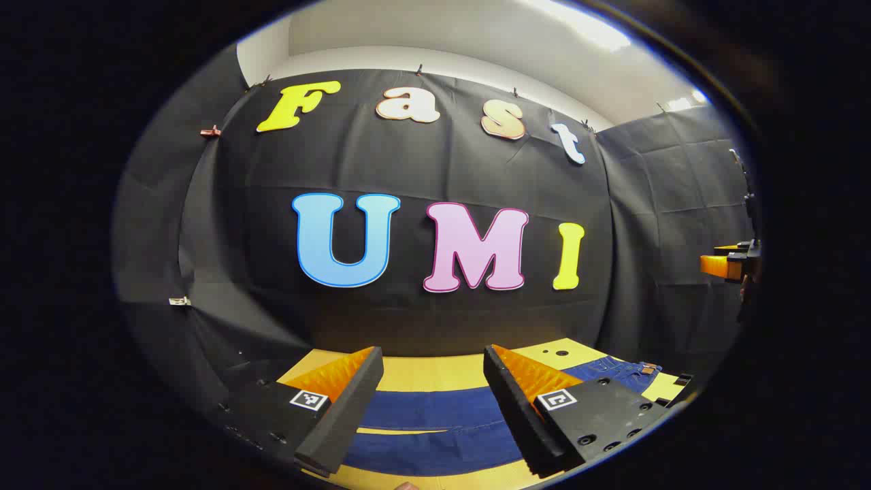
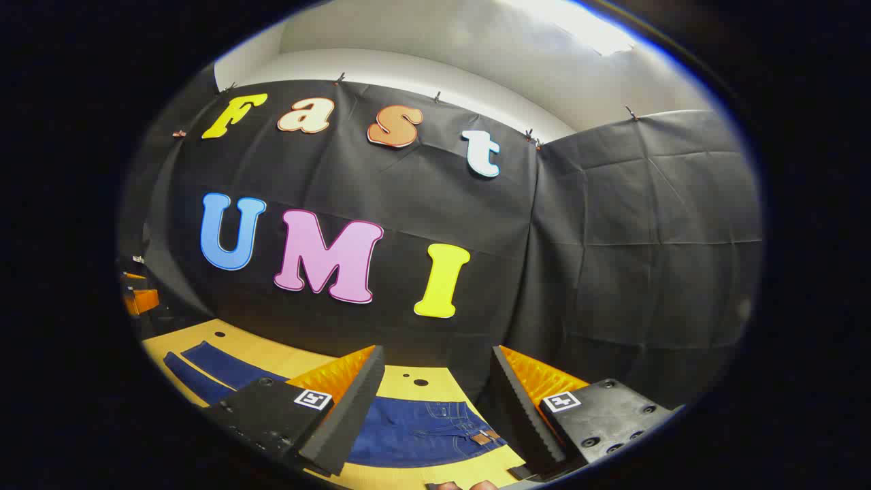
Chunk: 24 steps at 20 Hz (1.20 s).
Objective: Grasp the waist and the cuffs of the jeans and fold them to make the two legs overlap; first hold the waist and fold one-third of the jeans toward the cuffs, then hold the cuffs and fold the remaining one-third in the same direction to finish folding.
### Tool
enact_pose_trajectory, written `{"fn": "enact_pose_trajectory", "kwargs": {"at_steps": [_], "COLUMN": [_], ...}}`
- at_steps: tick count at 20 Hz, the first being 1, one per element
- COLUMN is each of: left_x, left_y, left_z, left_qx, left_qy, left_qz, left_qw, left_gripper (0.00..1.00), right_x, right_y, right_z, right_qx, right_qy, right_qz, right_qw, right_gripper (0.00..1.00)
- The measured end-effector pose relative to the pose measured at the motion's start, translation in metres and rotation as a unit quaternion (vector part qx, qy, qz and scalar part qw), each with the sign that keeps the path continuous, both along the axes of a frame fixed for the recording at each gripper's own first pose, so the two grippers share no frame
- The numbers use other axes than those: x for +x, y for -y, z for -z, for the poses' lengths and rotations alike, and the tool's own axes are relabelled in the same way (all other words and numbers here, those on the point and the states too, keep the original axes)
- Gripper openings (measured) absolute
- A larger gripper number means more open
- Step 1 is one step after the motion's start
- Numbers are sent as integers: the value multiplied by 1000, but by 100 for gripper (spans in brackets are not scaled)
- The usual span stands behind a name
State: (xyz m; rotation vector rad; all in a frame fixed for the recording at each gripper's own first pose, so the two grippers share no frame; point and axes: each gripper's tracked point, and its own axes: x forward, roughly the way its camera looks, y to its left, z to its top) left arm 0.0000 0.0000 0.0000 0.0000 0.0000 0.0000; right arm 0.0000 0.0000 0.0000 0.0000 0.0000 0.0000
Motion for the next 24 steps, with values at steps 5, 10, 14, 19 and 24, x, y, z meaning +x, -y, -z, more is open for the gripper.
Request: {"fn": "enact_pose_trajectory", "kwargs": {"at_steps": [5, 10, 14, 19, 24], "left_x": [1, -1, -3, -12, -31], "left_y": [11, 16, 18, -11, -70], "left_z": [-1, 1, 0, 19, 82], "left_qx": [-6, 3, -1, 36, 154], "left_qy": [0, 0, 0, -24, -91], "left_qz": [10, 17, 22, 8, 22], "left_qw": [1000, 1000, 1000, 999, 984], "left_gripper": [96, 96, 96, 96, 98], "right_x": [-2, -2, -2, 5, 7], "right_y": [2, 6, 8, 15, 18], "right_z": [5, 5, 2, 10, 64], "right_qx": [-5, -9, -16, -66, -207], "right_qy": [-7, -11, -7, -17, -65], "right_qz": [1, 3, 3, 15, -7], "right_qw": [1000, 1000, 1000, 998, 976], "right_gripper": [96, 96, 96, 96, 96]}}
